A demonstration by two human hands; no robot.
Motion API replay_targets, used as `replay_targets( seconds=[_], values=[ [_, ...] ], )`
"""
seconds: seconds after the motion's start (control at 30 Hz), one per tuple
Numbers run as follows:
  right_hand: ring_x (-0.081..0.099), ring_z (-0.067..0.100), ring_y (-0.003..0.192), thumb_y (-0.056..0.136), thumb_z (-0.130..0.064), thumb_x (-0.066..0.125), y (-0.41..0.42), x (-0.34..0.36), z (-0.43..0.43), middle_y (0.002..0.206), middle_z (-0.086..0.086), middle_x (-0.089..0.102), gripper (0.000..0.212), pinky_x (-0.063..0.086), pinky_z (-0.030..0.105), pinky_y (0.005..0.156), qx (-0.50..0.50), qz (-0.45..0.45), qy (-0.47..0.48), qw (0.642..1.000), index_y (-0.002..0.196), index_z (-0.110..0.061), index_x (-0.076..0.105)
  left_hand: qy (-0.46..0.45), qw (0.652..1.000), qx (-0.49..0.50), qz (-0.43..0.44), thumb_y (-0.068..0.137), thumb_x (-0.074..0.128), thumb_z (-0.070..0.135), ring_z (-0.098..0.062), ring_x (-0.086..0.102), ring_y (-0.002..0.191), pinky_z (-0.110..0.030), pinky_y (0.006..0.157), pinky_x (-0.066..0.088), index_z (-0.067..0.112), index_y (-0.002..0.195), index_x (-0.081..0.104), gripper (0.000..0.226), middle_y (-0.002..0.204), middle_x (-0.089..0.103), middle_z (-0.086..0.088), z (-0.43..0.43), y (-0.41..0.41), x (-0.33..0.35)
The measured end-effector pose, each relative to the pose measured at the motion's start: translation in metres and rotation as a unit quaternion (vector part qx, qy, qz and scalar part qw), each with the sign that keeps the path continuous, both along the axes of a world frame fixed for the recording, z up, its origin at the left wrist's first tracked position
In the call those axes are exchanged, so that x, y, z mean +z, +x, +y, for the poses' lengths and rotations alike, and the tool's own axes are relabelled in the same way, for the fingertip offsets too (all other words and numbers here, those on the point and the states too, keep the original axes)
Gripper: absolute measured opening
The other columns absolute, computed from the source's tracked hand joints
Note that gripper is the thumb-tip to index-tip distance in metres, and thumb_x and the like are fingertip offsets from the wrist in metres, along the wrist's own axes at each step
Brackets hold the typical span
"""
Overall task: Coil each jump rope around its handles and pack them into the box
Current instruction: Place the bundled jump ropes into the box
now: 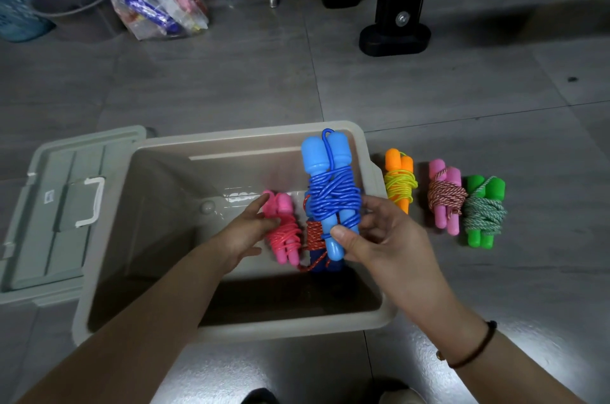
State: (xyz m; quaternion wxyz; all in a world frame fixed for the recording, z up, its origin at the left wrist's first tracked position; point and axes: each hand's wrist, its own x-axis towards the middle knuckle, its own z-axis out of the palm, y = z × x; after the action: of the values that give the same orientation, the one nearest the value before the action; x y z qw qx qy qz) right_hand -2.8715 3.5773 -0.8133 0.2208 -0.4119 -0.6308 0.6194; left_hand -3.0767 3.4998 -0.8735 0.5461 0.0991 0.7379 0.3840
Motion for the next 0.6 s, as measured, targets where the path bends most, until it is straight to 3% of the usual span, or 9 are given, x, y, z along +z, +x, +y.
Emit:
replay_targets(
  seconds=[0.2, 0.3, 0.33, 0.43, 0.53, 0.6],
  values=[
    [0.071, 0.020, 0.075, 0.061, -0.046, 0.078, 0.000, -0.006, 0.001, 0.077, 0.002, 0.068, 0.038, 0.058, 0.048, 0.070, -0.009, -0.013, 0.009, 1.000, 0.095, -0.039, 0.062, 0.004, 0.998, -0.019, 0.059, 0.096, 0.052, 0.020, -0.024, 0.043, 0.123, -0.041, 0.102, 0.035, 0.034, 0.145, 0.031, 0.056, 0.137, 0.044, -0.001, 0.007, -0.004, 0.010],
    [0.070, 0.020, 0.075, 0.059, -0.049, 0.078, 0.000, -0.007, 0.001, 0.077, 0.001, 0.068, 0.042, 0.058, 0.047, 0.070, -0.012, -0.021, 0.006, 1.000, 0.096, -0.039, 0.062, 0.084, 0.986, 0.043, 0.141, 0.096, 0.051, 0.018, -0.021, 0.052, 0.114, -0.029, 0.091, 0.043, 0.018, 0.130, 0.053, 0.034, 0.126, 0.058, -0.004, 0.013, 0.009, 0.032],
    [0.070, 0.020, 0.075, 0.057, -0.051, 0.077, -0.001, -0.007, 0.000, 0.077, 0.001, 0.067, 0.044, 0.058, 0.047, 0.070, -0.015, -0.024, 0.010, 1.000, 0.096, -0.039, 0.062, 0.123, 0.983, 0.060, 0.124, 0.097, 0.051, 0.023, -0.022, 0.056, 0.107, -0.028, 0.085, 0.047, 0.013, 0.123, 0.059, 0.029, 0.116, 0.063, -0.007, 0.014, 0.016, 0.043],
    [0.069, 0.016, 0.074, 0.060, -0.046, 0.081, 0.000, -0.003, -0.001, 0.076, -0.001, 0.067, 0.044, 0.057, 0.044, 0.070, -0.012, -0.048, 0.043, 0.998, 0.098, -0.036, 0.060, 0.215, 0.976, -0.005, -0.027, 0.089, 0.057, 0.045, -0.028, 0.065, 0.090, -0.037, 0.074, 0.057, 0.004, 0.120, 0.059, 0.050, 0.110, 0.065, -0.020, 0.014, 0.042, 0.073],
    [0.067, 0.012, 0.073, 0.069, -0.034, 0.081, 0.002, 0.004, -0.003, 0.081, -0.003, 0.067, 0.047, 0.057, 0.034, 0.071, 0.012, -0.065, 0.086, 0.994, 0.109, -0.031, 0.055, 0.236, 0.970, -0.036, -0.034, 0.075, 0.069, 0.030, -0.038, 0.066, 0.089, -0.049, 0.076, 0.053, 0.008, 0.119, 0.056, 0.051, 0.111, 0.064, -0.020, 0.018, 0.057, 0.081],
    [0.069, 0.018, 0.070, 0.076, -0.035, 0.075, 0.004, 0.012, -0.004, 0.082, 0.001, 0.066, 0.046, 0.059, 0.037, 0.068, 0.020, -0.007, 0.033, 0.999, 0.116, -0.022, 0.056, 0.254, 0.967, 0.006, -0.023, 0.073, 0.073, 0.016, -0.030, 0.068, 0.086, -0.045, 0.075, 0.055, 0.009, 0.116, 0.058, 0.046, 0.107, 0.067, -0.014, 0.021, 0.051, 0.080]
  ],
)
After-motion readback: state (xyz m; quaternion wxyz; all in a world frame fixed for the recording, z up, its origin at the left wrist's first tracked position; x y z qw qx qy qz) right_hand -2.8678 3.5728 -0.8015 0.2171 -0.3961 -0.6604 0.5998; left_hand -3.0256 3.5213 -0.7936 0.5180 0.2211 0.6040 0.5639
